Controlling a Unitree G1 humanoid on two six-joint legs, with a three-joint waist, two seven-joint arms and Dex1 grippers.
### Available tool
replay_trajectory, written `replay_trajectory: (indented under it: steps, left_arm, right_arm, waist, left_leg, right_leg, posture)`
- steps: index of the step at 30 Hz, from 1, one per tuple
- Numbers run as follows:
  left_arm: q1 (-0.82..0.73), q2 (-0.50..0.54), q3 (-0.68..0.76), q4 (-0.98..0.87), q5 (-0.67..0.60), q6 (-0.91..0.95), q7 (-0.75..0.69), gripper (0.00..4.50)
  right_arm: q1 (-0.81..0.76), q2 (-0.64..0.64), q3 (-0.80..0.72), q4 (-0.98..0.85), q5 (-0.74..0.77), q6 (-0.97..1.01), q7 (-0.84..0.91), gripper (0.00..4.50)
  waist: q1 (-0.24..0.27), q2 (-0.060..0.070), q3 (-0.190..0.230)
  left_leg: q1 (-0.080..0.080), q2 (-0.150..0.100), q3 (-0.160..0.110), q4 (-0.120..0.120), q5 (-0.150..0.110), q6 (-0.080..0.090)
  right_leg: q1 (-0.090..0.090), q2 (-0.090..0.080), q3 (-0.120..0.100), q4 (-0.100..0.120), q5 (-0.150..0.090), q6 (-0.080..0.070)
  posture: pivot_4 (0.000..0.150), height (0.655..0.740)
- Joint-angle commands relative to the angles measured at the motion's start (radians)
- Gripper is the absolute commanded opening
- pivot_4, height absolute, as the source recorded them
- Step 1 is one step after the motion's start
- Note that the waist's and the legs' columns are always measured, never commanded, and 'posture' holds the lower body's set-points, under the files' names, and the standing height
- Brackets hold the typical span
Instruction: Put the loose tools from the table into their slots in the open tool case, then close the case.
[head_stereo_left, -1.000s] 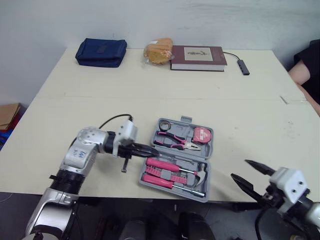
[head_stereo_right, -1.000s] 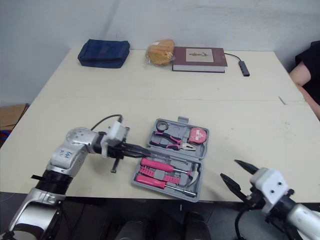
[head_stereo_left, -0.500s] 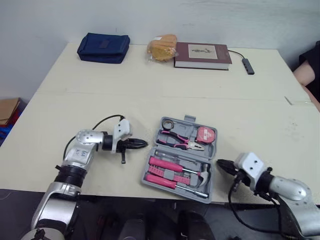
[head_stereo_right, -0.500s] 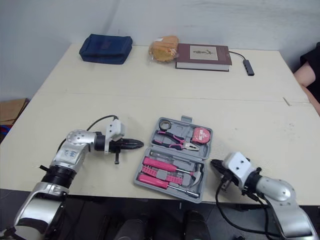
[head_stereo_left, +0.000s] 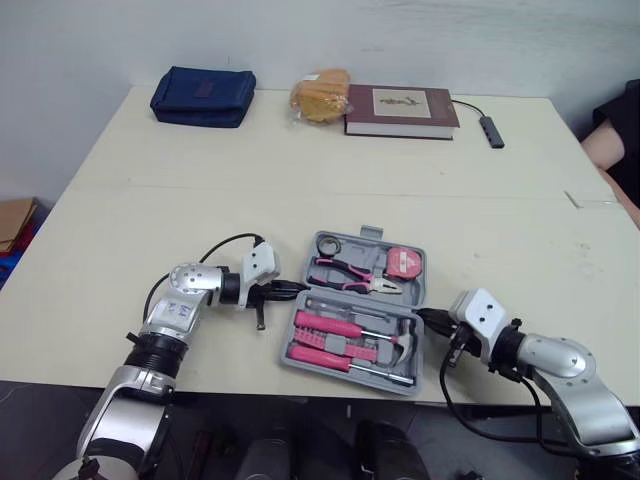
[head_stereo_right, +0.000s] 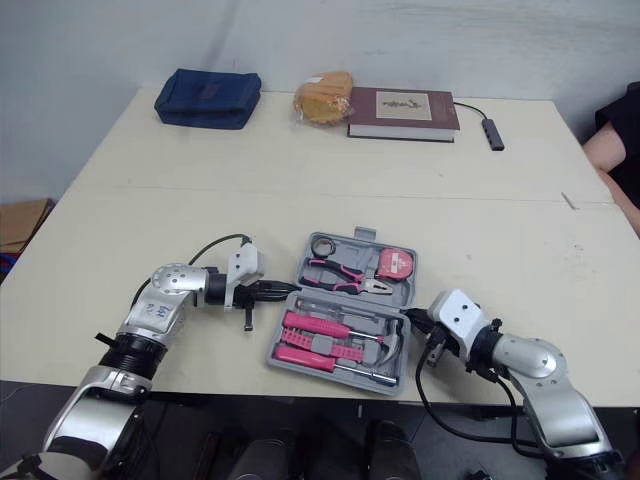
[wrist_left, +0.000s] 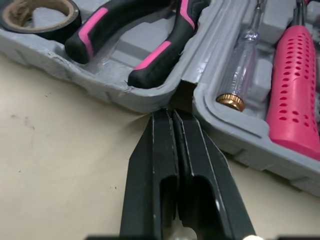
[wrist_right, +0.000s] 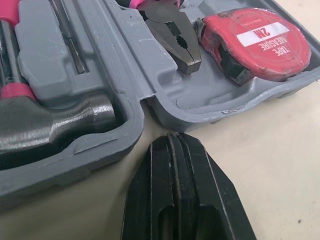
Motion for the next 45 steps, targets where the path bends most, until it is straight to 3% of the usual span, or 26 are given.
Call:
replay_trajectory:
  steps: [1,7,15,16,17,18,19,24,26,27,29,33,37,45]
  left_arm:
    - [0.022,-0.004,0.010,-0.072,0.000,0.028,0.037,0.00]
    - [0.056,0.024,0.044,-0.113,0.022,0.082,0.127,0.00]
    - [0.069,0.056,0.058,-0.123,0.007,0.144,0.133,0.00]
    - [0.071,0.062,0.073,-0.127,-0.007,0.165,0.137,0.26]
    - [0.069,0.072,0.097,-0.121,-0.011,0.175,0.160,0.66]
    - [0.067,0.079,0.114,-0.116,-0.013,0.180,0.178,0.79]
    - [0.061,0.094,0.136,-0.108,-0.028,0.177,0.171,1.13]
    - [0.034,0.129,0.192,-0.141,-0.095,0.253,0.141,3.20]
    - [-0.004,0.158,0.185,-0.189,-0.081,0.521,0.222,4.09]
    - [-0.022,0.163,0.182,-0.219,-0.119,0.599,0.202,4.43]
    - [-0.049,0.152,0.192,-0.255,-0.183,0.683,0.183,4.43]
    - [-0.137,0.108,0.190,-0.296,-0.192,0.887,0.291,4.43]
    - [-0.196,0.072,0.167,-0.326,-0.192,1.021,0.366,4.43]
    - [-0.248,0.025,0.087,-0.320,-0.170,1.101,0.448,4.43]
  right_arm:
    - [-0.079,-0.001,0.041,0.027,-0.015,-0.026,0.025,0.02]
    - [-0.173,0.000,0.073,0.124,-0.044,-0.040,0.041,0.02]
    - [-0.176,-0.025,0.056,0.170,-0.046,-0.044,0.054,0.02]
    - [-0.173,-0.033,0.030,0.178,-0.069,-0.061,0.015,0.00]
    - [-0.152,-0.051,-0.003,0.147,-0.024,0.046,0.024,0.64]
    - [-0.136,-0.064,-0.025,0.123,0.011,0.127,0.033,0.67]
    - [-0.111,-0.074,-0.059,0.097,0.023,0.111,0.036,0.89]
    - [-0.040,-0.105,-0.185,-0.024,0.106,0.146,0.045,3.20]
    - [-0.047,-0.109,-0.258,-0.077,0.179,0.239,0.029,4.20]
    - [-0.088,-0.100,-0.292,-0.123,0.191,0.419,-0.057,4.49]
    - [-0.150,-0.110,-0.306,-0.181,0.205,0.685,-0.153,4.49]
    - [-0.323,-0.064,-0.325,-0.229,0.432,1.059,-0.162,4.49]
    - [-0.496,0.015,-0.321,-0.204,0.413,1.350,-0.259,4.49]
    - [-0.614,0.087,-0.254,-0.102,0.425,1.399,-0.465,4.49]
  waist:
    - [0.000,0.000,0.000]
    - [-0.008,0.000,0.000]
    - [-0.009,0.000,0.000]
    - [-0.009,0.000,0.000]
    - [-0.009,0.000,0.000]
    - [-0.008,0.000,0.000]
    - [-0.008,0.000,0.000]
    - [0.000,0.000,0.000]
    - [0.002,0.001,0.001]
    - [0.002,0.001,0.001]
    - [0.001,0.000,0.002]
    - [0.000,0.000,0.002]
    - [-0.002,-0.001,0.003]
    - [0.001,-0.001,0.003]
  left_leg:
    - [0.000,0.000,0.000,0.000,0.000,0.000]
    - [0.000,0.000,0.000,0.000,0.000,0.000]
    - [0.000,0.001,0.000,0.000,0.001,-0.001]
    - [0.000,0.001,0.000,0.000,0.001,-0.001]
    - [0.000,0.001,-0.001,0.000,0.001,-0.001]
    - [0.000,0.001,-0.001,0.000,0.001,-0.001]
    - [0.000,0.001,-0.001,0.000,0.001,-0.001]
    - [0.000,0.001,-0.002,0.000,0.001,-0.001]
    - [-0.001,0.001,-0.003,0.000,0.000,-0.001]
    - [-0.001,0.000,-0.003,0.000,0.000,-0.001]
    - [-0.001,0.000,-0.003,0.000,0.001,-0.001]
    - [-0.002,0.001,-0.003,0.000,0.000,-0.001]
    - [-0.003,0.002,-0.005,0.000,0.001,-0.003]
    - [-0.005,-0.001,-0.004,0.000,0.001,-0.002]
  right_leg:
    - [0.000,0.000,0.000,0.000,0.000,0.000]
    - [0.000,0.000,0.000,0.001,0.000,0.000]
    - [0.000,-0.001,0.000,0.001,0.000,0.000]
    - [0.000,-0.001,0.000,0.001,0.000,0.000]
    - [0.000,-0.001,0.001,0.001,0.000,0.000]
    - [0.000,-0.001,0.001,0.001,0.000,0.000]
    - [0.000,-0.001,0.000,0.001,0.000,0.000]
    - [0.001,-0.002,0.002,0.000,0.000,0.000]
    - [0.000,-0.002,0.002,-0.001,0.000,0.000]
    - [0.001,-0.002,0.002,-0.001,0.000,0.000]
    - [0.001,-0.002,0.002,0.000,0.000,0.000]
    - [0.000,-0.004,0.004,0.000,0.000,0.000]
    - [-0.001,-0.001,0.003,0.000,-0.001,-0.001]
    - [-0.003,0.000,0.002,0.001,0.000,-0.001]
  posture:
    - [0.150,0.7400]
    - [0.150,0.7400]
    - [0.150,0.7400]
    - [0.150,0.7400]
    - [0.150,0.7400]
    - [0.150,0.7400]
    - [0.150,0.7400]
    - [0.150,0.7400]
    - [0.150,0.7400]
    - [0.150,0.7400]
    - [0.150,0.7400]
    - [0.150,0.7400]
    - [0.150,0.7400]
    - [0.150,0.7400]
